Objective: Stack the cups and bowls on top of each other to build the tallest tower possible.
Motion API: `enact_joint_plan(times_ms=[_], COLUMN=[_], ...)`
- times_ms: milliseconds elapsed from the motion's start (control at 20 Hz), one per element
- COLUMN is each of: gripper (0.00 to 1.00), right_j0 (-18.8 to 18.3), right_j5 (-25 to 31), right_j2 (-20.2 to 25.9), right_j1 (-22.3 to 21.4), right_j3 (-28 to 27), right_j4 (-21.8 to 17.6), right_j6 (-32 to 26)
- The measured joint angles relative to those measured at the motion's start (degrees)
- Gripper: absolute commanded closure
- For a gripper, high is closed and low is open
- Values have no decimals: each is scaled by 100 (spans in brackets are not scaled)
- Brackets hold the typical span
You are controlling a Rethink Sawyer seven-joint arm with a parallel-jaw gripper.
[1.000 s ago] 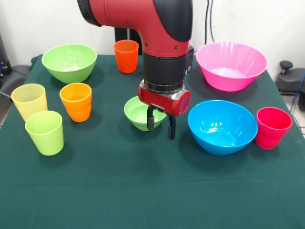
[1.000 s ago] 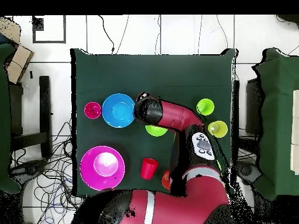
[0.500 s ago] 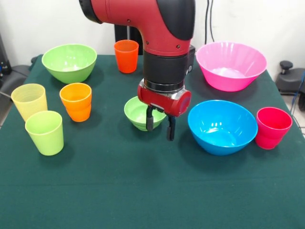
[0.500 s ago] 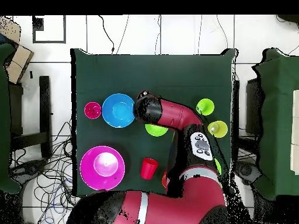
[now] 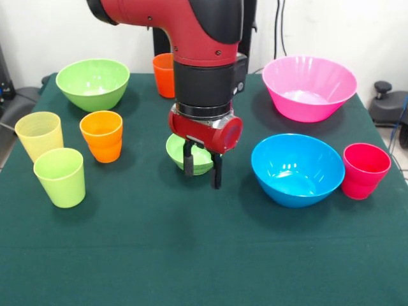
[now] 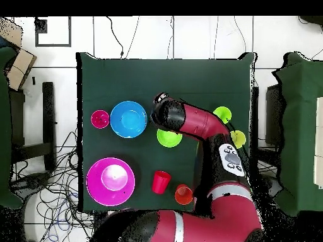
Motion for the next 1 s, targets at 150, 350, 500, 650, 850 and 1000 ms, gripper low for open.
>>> enact_joint_plan(times_ms=[150,350,500,650,850,1000], gripper=[0,0,0,0,0,0], right_j0=[-142,-318,-382,-399,-374,-374], right_j5=[0,0,0,0,0,0], right_j2=[175,431,550,652,751,793], right_j1=[-82,-160,-190,-196,-181,-173], right_j3=[46,142,205,277,325,335], right_j4=[0,-1,-1,-1,1,6], right_j6=[0,0,0,0,0,0])
